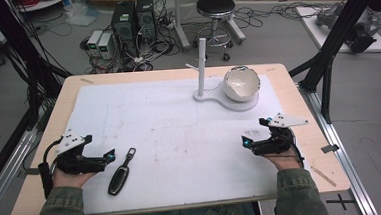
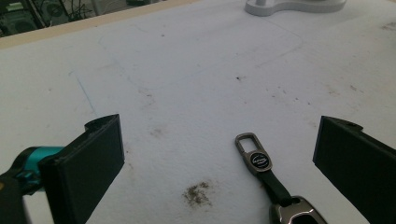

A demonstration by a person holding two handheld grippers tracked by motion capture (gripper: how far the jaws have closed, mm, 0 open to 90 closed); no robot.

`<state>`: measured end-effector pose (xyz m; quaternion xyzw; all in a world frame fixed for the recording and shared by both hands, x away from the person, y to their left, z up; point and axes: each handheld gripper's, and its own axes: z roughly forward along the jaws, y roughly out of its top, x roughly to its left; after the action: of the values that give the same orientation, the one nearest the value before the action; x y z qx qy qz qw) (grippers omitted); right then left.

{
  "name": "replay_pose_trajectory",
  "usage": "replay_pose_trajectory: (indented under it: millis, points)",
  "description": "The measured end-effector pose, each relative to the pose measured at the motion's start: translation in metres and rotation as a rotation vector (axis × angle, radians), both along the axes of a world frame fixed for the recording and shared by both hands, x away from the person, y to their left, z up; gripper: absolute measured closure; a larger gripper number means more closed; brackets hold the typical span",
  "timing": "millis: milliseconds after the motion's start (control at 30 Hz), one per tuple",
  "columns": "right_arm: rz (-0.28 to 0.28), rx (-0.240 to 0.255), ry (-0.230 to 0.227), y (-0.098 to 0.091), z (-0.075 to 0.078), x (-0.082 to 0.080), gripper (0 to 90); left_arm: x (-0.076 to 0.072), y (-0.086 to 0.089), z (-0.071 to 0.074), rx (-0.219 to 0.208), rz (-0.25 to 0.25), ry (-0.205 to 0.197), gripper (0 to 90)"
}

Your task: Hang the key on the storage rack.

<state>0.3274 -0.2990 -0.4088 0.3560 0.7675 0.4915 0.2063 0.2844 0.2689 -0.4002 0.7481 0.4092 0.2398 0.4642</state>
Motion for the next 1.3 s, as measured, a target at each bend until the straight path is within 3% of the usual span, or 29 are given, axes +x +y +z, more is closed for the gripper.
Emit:
replay_pose_trajectory:
  millis: [633,800,1167,1300]
  points:
    - [-0.002,0.002,0.008,0.001,0.001,-0.001,0.5,0.004,-0.021,0.003,0.047,-0.027,0.046,2.4]
    - [-0.002,0.0,0.008,0.001,0.001,0.0,0.5,0.003,-0.024,0.004,0.041,-0.03,0.063,2.4]
    - [-0.002,-0.011,0.022,0.003,0.0,0.0,0.5,0.004,-0.035,0.002,0.081,-0.037,0.092,2.4]
    - [-0.005,-0.011,0.016,0.002,0.0,0.0,0.5,0.004,-0.04,0.001,0.095,-0.06,0.119,2.4]
